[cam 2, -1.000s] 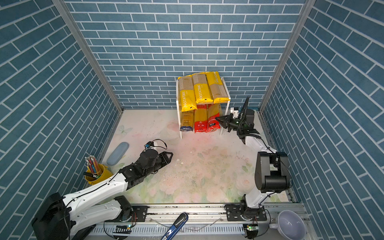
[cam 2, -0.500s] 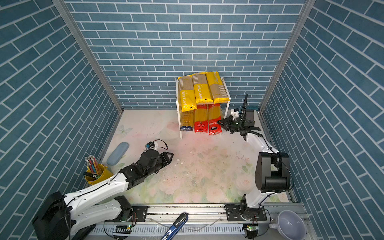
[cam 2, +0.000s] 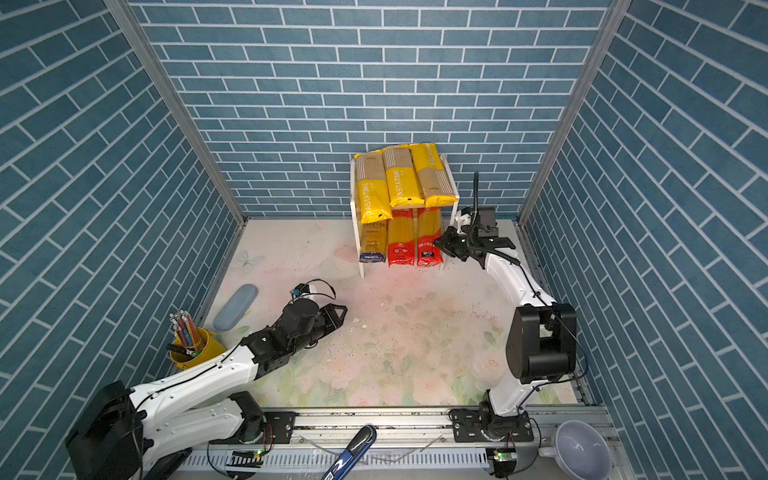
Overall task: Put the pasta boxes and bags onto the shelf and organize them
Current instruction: 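Push the red bag upright beside the other bags with the right gripper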
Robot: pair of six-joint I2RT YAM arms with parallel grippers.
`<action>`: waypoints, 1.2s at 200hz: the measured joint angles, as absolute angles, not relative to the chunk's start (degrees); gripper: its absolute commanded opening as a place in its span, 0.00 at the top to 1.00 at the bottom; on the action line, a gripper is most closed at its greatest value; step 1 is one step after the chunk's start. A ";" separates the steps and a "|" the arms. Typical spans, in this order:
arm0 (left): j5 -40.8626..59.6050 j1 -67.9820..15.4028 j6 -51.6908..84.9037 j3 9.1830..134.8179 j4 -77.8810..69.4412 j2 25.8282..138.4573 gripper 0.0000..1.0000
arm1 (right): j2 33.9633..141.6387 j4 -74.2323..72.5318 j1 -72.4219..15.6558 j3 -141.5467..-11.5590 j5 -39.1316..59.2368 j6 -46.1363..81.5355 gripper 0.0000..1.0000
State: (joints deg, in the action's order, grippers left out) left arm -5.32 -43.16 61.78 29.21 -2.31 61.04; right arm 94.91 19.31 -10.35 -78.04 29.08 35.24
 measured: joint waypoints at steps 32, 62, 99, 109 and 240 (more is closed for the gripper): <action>-5.30 -43.16 61.95 29.12 -2.33 61.04 0.50 | 95.07 19.77 -12.60 -78.70 23.57 32.62 1.00; -5.32 -43.16 61.95 29.10 -2.33 61.04 0.50 | 95.64 19.84 -13.30 -79.75 19.66 30.41 1.00; -5.28 -43.18 62.11 29.10 -2.48 61.28 0.50 | 95.64 19.68 -13.63 -79.75 16.95 28.56 1.00; -5.26 -43.18 62.11 29.10 -2.50 61.56 0.50 | 95.61 19.64 -13.91 -79.75 16.21 27.97 1.00; -5.26 -43.33 62.11 29.10 -3.07 63.37 0.50 | 95.61 19.92 -16.62 -80.20 8.23 23.49 1.00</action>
State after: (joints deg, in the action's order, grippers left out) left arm -5.26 -43.33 62.11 29.10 -3.07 63.37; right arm 95.61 19.92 -16.62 -80.20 8.23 23.49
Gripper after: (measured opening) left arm 0.497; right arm 0.060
